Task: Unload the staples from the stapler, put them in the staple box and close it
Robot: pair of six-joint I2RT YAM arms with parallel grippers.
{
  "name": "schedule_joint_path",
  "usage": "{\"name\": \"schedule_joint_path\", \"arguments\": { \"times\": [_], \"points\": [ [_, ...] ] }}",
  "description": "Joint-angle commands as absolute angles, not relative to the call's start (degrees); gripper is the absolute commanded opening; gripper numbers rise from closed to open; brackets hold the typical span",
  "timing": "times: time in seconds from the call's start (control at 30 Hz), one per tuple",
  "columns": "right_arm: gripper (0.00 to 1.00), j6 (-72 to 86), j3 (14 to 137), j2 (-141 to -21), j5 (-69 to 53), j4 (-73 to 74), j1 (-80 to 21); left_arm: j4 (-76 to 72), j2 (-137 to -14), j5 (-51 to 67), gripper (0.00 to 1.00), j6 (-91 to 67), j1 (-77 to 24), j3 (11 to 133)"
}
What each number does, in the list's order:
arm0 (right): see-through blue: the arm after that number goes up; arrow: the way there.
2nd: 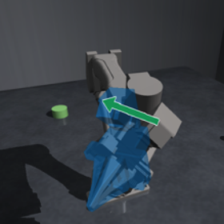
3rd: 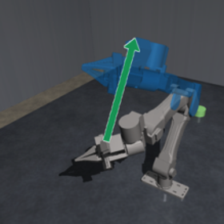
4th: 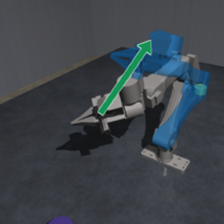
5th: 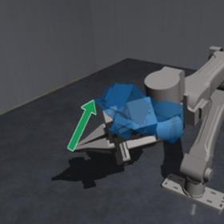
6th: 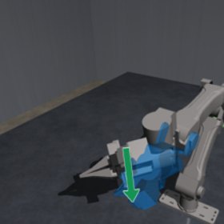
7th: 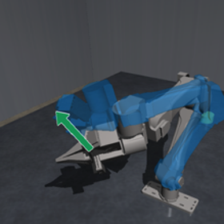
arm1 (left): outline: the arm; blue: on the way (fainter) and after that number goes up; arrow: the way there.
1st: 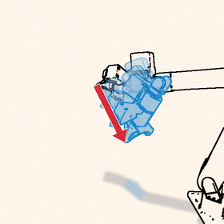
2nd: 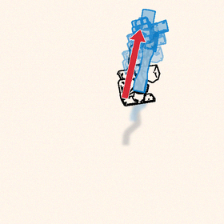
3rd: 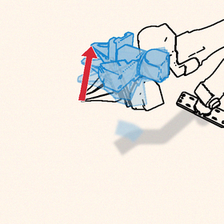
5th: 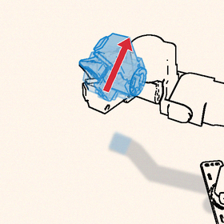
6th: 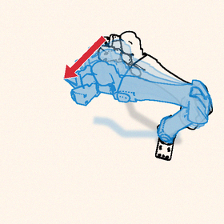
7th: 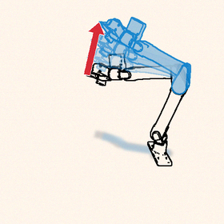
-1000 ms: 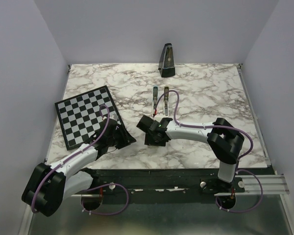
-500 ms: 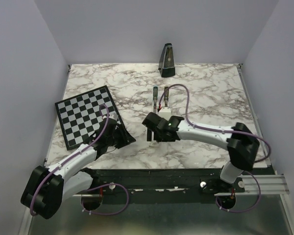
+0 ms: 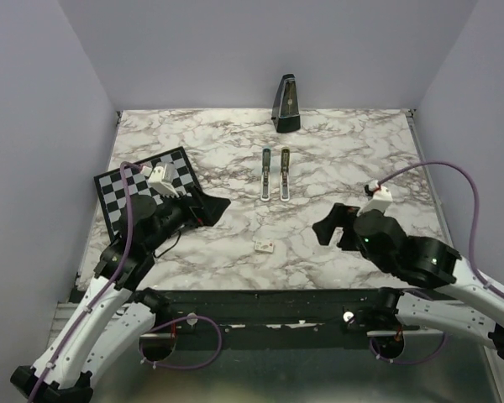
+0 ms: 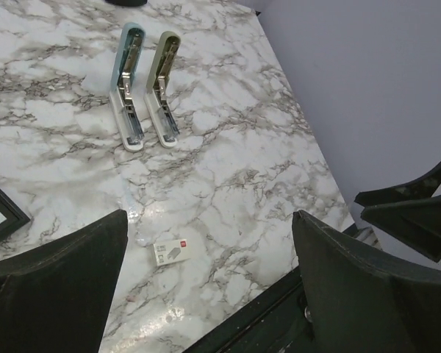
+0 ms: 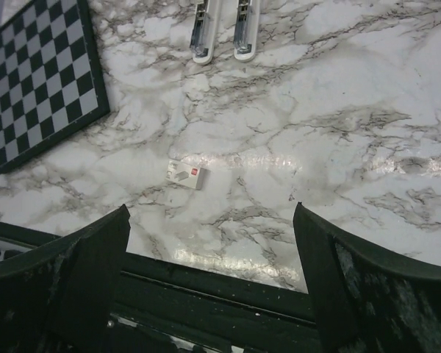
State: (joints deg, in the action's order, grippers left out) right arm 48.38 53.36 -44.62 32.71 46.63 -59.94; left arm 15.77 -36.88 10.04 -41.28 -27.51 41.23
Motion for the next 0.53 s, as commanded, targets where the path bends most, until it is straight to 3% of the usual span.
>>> {"name": "schedule_joint_path", "arguments": {
  "times": [0.0,0.23,0.5],
  "points": [
    [1.0,47.03,49.84,-35.19,33.05,47.47,-60.12,18.73,-31.91,10.28,0.99,-34.63,-27.77,40.79],
    [1.0,46.14,49.39,-31.64,31.99,47.02,-60.12,12.49,-23.21,14.59,0.99,-36.82,-27.77,35.86],
    [1.0,44.65,49.57,-32.0,31.81,45.8,-60.2,13.35,-21.97,13.72,0.99,-35.69,-27.77,36.65]
  ]
}}
